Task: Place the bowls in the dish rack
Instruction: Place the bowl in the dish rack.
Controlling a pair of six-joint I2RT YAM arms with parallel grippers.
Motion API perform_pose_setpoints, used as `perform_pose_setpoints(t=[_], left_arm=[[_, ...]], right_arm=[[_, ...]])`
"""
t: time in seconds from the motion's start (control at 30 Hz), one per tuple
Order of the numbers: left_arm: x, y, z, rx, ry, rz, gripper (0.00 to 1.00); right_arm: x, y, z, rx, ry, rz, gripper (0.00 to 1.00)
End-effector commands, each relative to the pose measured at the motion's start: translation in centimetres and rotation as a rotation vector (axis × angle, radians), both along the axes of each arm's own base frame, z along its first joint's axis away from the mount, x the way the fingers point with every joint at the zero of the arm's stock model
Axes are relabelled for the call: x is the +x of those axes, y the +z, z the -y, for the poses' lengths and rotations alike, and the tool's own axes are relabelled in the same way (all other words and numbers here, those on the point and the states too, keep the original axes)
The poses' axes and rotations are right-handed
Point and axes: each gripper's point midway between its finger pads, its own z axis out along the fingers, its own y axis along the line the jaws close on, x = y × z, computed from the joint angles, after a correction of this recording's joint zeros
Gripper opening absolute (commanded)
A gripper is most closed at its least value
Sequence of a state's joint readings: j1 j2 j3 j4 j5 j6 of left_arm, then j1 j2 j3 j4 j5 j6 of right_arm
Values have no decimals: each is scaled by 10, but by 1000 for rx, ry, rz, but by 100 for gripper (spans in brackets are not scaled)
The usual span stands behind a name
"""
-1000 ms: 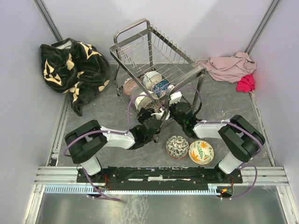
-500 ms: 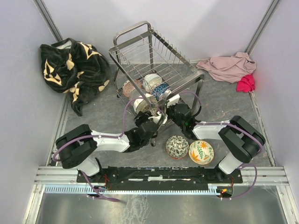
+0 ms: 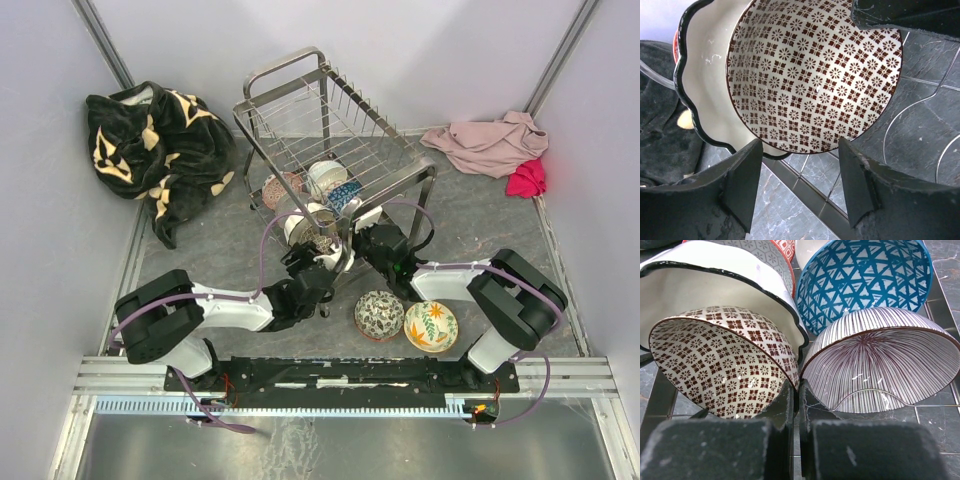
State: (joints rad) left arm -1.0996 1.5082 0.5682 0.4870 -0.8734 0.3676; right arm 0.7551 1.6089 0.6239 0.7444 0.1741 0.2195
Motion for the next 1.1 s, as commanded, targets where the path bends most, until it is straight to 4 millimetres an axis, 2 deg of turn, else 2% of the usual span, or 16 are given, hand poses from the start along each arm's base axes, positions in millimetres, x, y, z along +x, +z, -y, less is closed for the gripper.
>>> perform_pose_setpoints(t=[0.0,0.27,0.43,0.7,1.07], left_arm=[[-11,19,30,-213,-51,43,69],[5,1,25,-260,21,15,73],[9,1,19,-337,41,8,74],[9,18,6,-481,50,16,74],[4,63,-10,-675,92,12,76]], right_arm=[[10,16,14,4,-79,50,0],[10,14,13,0,-78,47,0],[9,13,13,-3,-77,43,0],[10,12,13,-10,-82,39,0],[7,11,14,-27,-92,50,0]])
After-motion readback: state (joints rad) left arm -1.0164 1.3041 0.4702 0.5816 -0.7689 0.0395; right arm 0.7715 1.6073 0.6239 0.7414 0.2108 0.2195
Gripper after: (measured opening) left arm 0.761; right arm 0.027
